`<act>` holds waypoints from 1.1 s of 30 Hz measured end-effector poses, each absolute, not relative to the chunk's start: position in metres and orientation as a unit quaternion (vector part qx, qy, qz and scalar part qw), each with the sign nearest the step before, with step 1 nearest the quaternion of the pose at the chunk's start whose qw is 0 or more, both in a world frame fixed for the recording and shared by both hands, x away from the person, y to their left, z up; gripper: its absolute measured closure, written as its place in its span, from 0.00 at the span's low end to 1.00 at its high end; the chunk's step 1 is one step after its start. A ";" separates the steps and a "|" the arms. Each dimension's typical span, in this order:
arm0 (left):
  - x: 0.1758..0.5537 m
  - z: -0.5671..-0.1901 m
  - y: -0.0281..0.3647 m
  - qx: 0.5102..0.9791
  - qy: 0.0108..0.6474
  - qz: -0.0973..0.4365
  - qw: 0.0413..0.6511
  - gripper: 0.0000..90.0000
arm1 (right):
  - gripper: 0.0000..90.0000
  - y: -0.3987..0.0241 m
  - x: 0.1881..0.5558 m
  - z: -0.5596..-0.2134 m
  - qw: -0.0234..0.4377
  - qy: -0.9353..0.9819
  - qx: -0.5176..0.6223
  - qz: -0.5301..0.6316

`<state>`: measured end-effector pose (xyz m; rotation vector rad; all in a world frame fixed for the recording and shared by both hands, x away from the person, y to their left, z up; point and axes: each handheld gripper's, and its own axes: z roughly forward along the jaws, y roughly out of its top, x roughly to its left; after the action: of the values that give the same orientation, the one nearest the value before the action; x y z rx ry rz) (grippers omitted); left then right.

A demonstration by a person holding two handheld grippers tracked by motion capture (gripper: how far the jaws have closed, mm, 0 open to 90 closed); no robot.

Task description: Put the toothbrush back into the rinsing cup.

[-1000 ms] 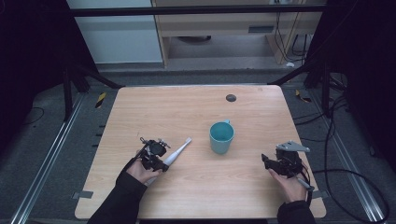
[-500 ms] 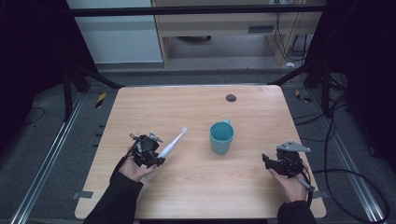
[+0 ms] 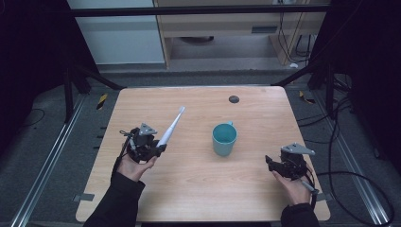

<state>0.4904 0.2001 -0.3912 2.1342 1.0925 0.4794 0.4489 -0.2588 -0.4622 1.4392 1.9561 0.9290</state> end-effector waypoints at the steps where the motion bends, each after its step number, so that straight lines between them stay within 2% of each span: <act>1: 0.491 -0.390 0.200 0.818 0.421 0.186 0.346 0.73 | 0.38 -0.259 0.449 -0.462 0.269 0.724 0.532 0.346; 17: 0.510 -0.362 0.175 0.799 0.407 0.215 0.388 0.73 | 0.33 -0.259 0.449 -0.464 0.271 0.717 0.534 0.356; 33: 0.521 -0.348 0.122 0.773 0.376 0.218 0.462 0.73 | 0.32 -0.260 0.449 -0.465 0.280 0.715 0.532 0.359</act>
<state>0.5206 0.1220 -0.3477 1.9017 0.9257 0.5357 0.4493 -0.2605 -0.4648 1.4258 1.9161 0.9618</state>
